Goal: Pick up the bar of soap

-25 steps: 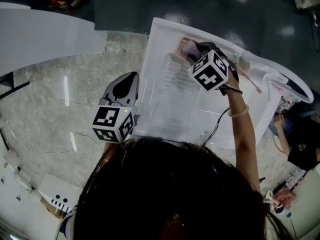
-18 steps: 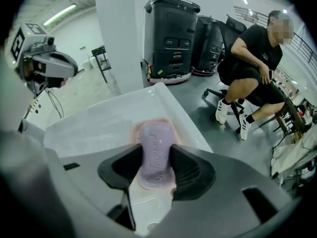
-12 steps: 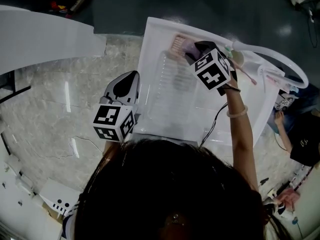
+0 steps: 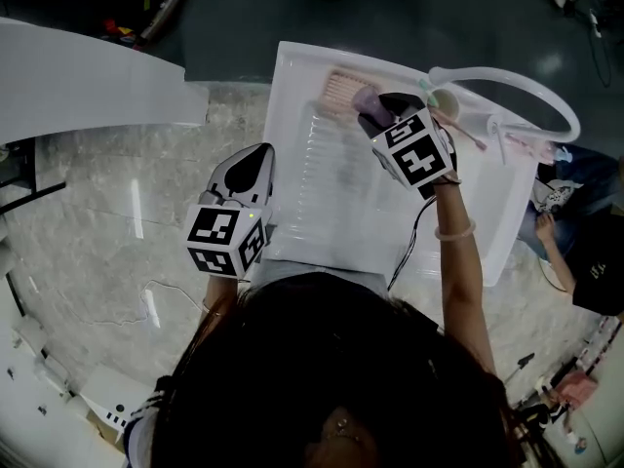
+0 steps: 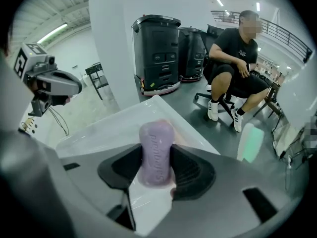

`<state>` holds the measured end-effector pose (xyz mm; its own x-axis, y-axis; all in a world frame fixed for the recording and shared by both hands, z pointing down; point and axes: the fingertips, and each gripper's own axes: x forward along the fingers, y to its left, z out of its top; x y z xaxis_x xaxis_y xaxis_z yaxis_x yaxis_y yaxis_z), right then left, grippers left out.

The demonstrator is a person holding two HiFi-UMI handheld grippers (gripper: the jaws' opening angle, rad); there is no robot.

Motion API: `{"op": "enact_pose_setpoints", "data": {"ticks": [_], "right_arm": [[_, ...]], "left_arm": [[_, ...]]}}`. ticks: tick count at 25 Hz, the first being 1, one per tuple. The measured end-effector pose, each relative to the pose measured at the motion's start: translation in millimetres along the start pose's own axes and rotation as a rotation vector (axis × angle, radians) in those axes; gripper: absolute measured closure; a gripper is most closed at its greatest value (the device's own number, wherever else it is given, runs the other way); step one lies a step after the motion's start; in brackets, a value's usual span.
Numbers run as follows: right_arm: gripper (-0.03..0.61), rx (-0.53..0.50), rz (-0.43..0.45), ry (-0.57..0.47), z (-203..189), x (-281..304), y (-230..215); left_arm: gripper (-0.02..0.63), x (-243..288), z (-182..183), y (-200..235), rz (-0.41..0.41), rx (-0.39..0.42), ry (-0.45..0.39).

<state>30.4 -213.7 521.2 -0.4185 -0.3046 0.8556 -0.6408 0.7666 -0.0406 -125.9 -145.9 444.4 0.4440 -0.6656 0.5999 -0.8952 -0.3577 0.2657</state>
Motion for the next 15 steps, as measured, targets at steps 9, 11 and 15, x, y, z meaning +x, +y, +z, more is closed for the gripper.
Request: {"op": "enact_pose_setpoints", "data": {"ticks": [9,11,15], "right_arm": [[0.390,0.060,-0.018,-0.106,6.3,-42.6,7.4],[0.390,0.062,-0.032,-0.135,9.4,-52.3,7.9],[0.390,0.094,-0.035,-0.189,9.7,-70.6,19.5]], "left_arm": [[0.607,-13.4,-0.1,-22.2,-0.009,0.034,-0.013],[0.607,-14.5,3.1,-27.5,-0.015,0.046,-0.027],[0.607,-23.7,3.3,-38.2,-0.023,0.057,-0.041]]}}
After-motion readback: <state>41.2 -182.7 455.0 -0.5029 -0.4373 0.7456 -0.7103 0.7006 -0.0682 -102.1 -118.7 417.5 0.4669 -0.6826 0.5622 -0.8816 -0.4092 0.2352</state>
